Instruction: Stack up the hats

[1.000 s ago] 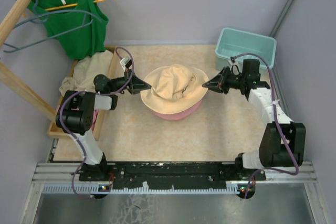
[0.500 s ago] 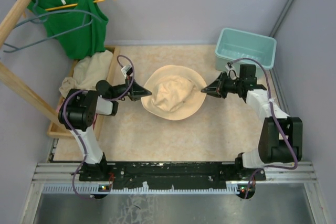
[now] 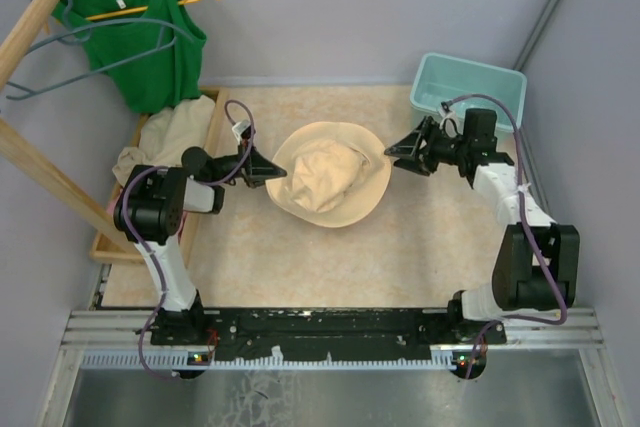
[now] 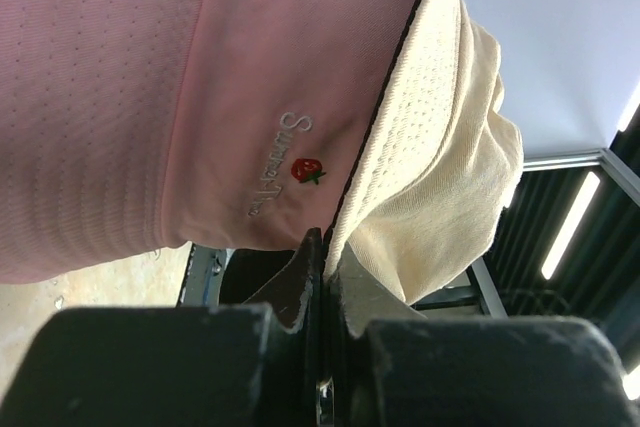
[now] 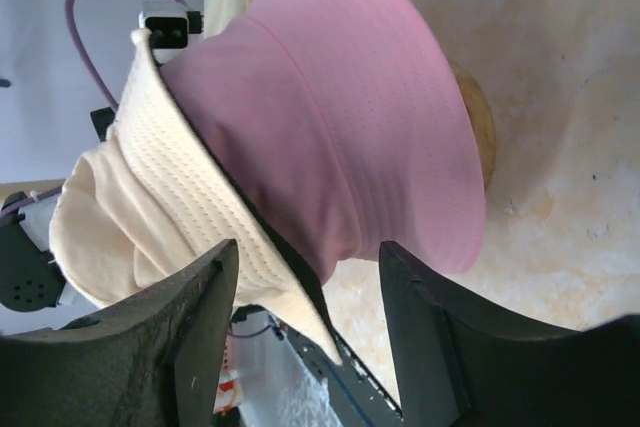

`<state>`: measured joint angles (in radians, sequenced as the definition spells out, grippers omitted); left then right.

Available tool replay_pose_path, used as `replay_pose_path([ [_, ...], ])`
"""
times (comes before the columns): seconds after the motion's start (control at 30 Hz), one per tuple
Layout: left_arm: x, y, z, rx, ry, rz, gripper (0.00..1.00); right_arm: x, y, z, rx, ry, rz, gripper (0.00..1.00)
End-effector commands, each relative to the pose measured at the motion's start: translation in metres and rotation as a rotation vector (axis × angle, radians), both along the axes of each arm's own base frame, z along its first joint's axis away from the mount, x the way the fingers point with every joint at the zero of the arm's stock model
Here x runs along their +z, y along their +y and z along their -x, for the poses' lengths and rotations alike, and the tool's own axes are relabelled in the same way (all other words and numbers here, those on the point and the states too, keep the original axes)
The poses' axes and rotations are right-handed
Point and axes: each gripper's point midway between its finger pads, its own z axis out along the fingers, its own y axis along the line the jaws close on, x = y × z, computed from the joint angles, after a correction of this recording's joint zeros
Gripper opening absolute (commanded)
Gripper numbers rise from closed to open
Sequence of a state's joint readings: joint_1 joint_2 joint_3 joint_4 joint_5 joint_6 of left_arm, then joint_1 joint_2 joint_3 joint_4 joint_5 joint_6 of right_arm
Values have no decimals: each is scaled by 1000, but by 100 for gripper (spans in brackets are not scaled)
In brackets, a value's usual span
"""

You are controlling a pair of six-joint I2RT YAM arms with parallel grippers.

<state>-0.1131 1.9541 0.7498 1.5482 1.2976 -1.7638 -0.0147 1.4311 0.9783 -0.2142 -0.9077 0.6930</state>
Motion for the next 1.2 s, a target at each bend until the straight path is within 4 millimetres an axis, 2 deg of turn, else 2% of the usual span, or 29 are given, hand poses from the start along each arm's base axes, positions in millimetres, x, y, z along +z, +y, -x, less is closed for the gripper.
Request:
replay_pose_path([
  [0.0,33,5,8,-3,-234,31,3,63,-3,-16,16,-246,-17,59],
  [0.17,39,5,7,-7,-240,33,3,81,6,-32,78,-302,-102,60],
  [0.27,40,5,6,-7,-239,33,3,86,19,-42,123,-311,-141,59],
  [0.4,42,5,6,-5,-242,35,3,82,43,-52,175,-308,-155,60],
  [0.57,42,5,6,-2,-238,36,3,62,60,-61,219,-264,-175,60],
  [0.73,41,5,4,2,-231,36,2,65,72,-61,257,-253,-226,60],
  [0.77,41,4,3,4,-232,36,2,64,73,-61,256,-252,-230,57],
  [0.83,40,4,2,6,-231,37,2,63,73,-62,254,-240,-237,44],
  [1.0,35,4,1,6,-220,34,2,56,72,-69,216,-212,-241,1],
  [1.17,25,4,-1,1,-209,29,2,50,70,-76,175,-198,-234,0],
])
